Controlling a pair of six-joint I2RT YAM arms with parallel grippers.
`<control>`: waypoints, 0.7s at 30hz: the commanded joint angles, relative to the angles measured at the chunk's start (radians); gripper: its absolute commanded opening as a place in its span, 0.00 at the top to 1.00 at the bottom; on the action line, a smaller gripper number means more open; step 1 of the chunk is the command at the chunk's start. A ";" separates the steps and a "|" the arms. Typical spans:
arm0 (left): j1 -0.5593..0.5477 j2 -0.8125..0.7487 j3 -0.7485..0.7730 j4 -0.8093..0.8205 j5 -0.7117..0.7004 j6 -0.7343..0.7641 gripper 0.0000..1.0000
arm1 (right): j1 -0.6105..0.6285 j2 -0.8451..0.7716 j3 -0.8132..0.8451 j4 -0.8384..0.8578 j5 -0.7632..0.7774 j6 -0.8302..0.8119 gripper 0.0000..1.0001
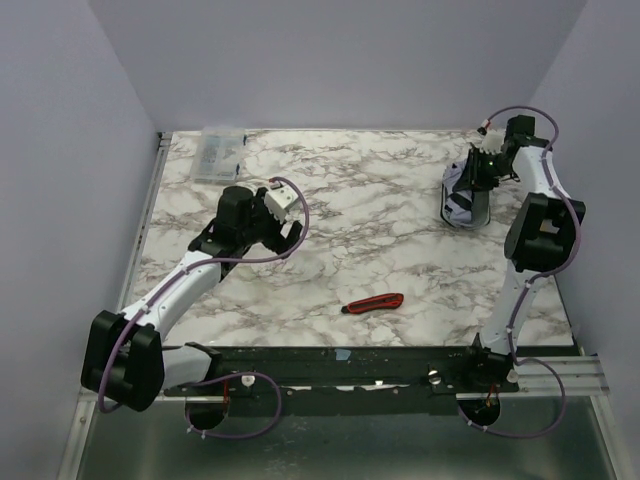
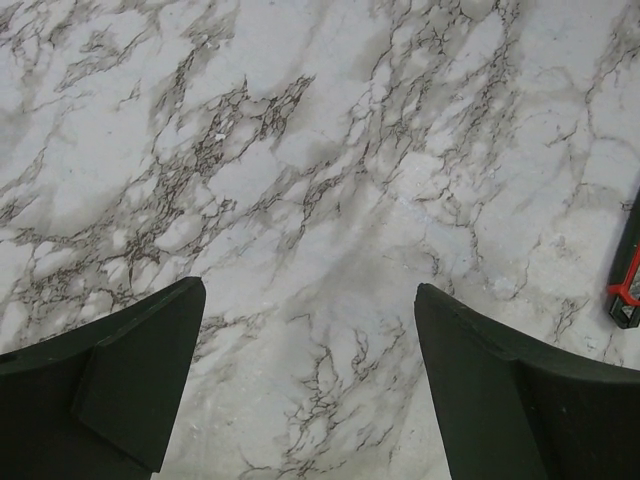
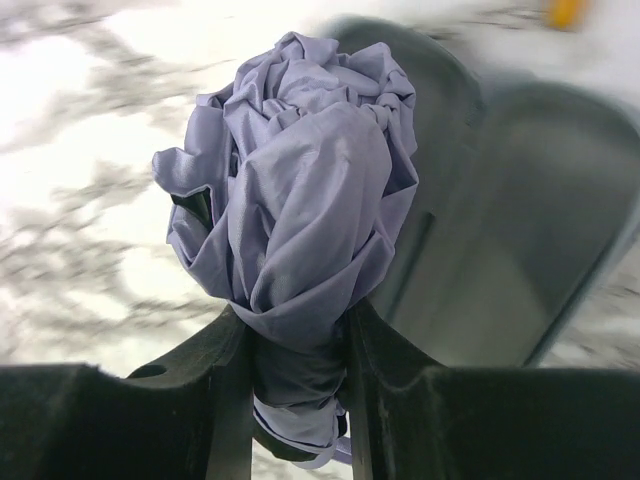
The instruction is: Open the umbrella
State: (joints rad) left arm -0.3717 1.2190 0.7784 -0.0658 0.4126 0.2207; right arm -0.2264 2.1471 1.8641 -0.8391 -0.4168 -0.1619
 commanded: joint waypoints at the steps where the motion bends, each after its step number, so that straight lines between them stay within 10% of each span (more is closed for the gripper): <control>1: 0.015 0.010 0.056 -0.008 0.029 0.002 0.09 | 0.042 -0.026 0.066 -0.125 -0.405 0.036 0.99; 21: 0.086 -0.044 0.116 -0.050 0.072 -0.033 0.02 | 0.147 -0.265 -0.021 0.100 -0.508 0.173 0.99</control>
State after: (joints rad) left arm -0.3084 1.2148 0.8314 -0.0784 0.4759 0.2123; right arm -0.1555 1.9339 1.8500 -0.7425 -0.8890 0.0486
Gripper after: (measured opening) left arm 0.978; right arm 0.330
